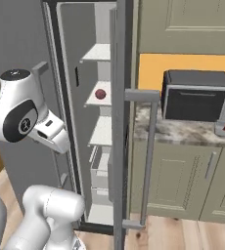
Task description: Take the onion and onion out of the freezer and place them in the tupperware container on the counter. Then put the tupperware containing the vegetables back in the freezer.
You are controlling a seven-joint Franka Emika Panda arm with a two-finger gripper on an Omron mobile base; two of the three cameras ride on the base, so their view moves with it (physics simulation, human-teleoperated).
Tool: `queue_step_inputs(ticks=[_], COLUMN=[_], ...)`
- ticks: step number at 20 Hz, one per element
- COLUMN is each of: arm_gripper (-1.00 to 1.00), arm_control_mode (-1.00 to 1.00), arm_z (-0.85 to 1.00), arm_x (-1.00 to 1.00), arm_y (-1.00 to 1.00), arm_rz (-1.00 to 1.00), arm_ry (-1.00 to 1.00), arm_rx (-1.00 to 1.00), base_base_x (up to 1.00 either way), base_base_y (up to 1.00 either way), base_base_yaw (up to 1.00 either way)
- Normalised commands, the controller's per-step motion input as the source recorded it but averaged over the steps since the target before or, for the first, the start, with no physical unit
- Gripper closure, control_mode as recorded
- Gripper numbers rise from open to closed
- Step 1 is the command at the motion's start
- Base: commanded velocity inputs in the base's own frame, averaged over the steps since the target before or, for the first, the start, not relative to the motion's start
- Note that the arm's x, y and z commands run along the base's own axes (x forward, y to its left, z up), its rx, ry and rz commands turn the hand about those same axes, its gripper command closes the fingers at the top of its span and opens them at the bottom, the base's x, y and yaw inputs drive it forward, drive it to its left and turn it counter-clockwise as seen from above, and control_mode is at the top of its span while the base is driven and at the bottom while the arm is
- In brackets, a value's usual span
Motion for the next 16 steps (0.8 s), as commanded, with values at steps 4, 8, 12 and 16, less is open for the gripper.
queue_step_inputs(ticks=[4,8,12,16], arm_gripper=[-1.0,-1.0,-1.0,-1.0], arm_control_mode=[1.0,1.0,1.0,1.0], arm_z=[0.0,0.0,0.0,0.0], arm_x=[0.0,0.0,0.0,0.0], arm_y=[0.0,0.0,0.0,0.0], arm_rz=[0.0,0.0,0.0,0.0], arm_ry=[0.0,0.0,0.0,0.0], arm_rx=[0.0,0.0,0.0,0.0], base_base_x=[0.35,-0.91,-0.77,0.11], base_base_y=[0.14,0.13,0.2,0.53], base_base_yaw=[-0.24,-0.09,-0.03,0.0])
